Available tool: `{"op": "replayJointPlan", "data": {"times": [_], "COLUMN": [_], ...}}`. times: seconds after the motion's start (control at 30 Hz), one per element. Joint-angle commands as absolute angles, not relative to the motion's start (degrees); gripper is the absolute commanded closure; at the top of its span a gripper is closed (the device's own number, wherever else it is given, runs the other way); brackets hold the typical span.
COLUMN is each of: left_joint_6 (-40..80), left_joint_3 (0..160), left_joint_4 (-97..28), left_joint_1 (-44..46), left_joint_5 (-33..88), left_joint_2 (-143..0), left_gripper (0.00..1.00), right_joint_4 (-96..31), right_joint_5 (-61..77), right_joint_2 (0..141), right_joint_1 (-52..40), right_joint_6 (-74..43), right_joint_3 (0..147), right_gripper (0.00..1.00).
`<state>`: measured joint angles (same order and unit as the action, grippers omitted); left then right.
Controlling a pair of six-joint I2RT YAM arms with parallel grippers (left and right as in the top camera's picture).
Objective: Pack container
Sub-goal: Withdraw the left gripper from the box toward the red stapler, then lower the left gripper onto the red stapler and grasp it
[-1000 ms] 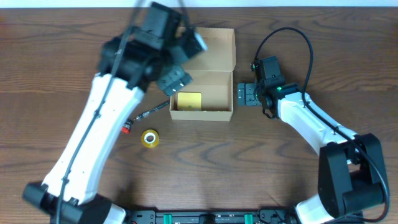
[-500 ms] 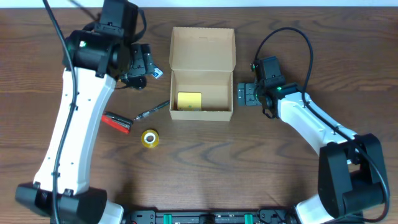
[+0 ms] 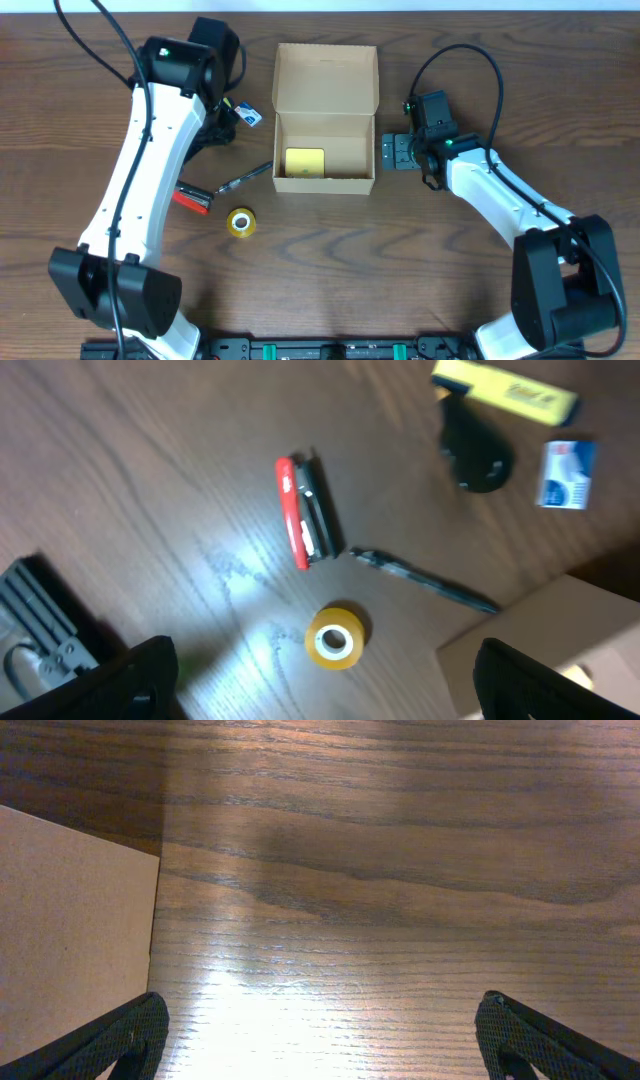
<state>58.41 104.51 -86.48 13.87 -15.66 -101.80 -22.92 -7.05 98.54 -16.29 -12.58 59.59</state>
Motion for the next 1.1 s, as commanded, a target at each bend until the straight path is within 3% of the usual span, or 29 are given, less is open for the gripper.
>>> {"op": "replayJointPlan", "data": {"times": [0.0, 0.63, 0.77, 0.9, 1.07], "left_joint_6": [61.3, 47.72, 47.77, 47.81, 55.27], "left_joint_3": [102.91, 102.35, 95.07, 82.08, 69.34], "left_joint_4": [-86.39, -77.71, -75.88, -67.94, -64.84], "left_joint_1": [13.45, 13.17, 12.27, 10.57, 7.68], "left_joint_5": [-17.12, -18.13, -20.99, -15.79, -13.28], "left_joint_2": [-102.3, -99.22, -93.25, -86.15, -81.1], "left_gripper": [0.05, 0.05, 0.05, 0.05, 0.05], "right_joint_4": [-22.98, -22.98, -22.98, -22.98, -22.98], "right_joint_5": [-7.03, -7.03, -7.03, -7.03, -7.03], "right_joint_2": [99.02, 99.02, 99.02, 99.02, 99.02], "right_joint_1": [-15.79, -15.79, -15.79, -15.79, -15.79], "right_joint_6": [-13.23, -13.23, -13.23, -13.23, -13.23], "right_joint_3": [59.44, 59.44, 59.44, 59.44, 59.44], "right_gripper": [0.01, 0.01, 0.01, 0.01, 0.01]}}
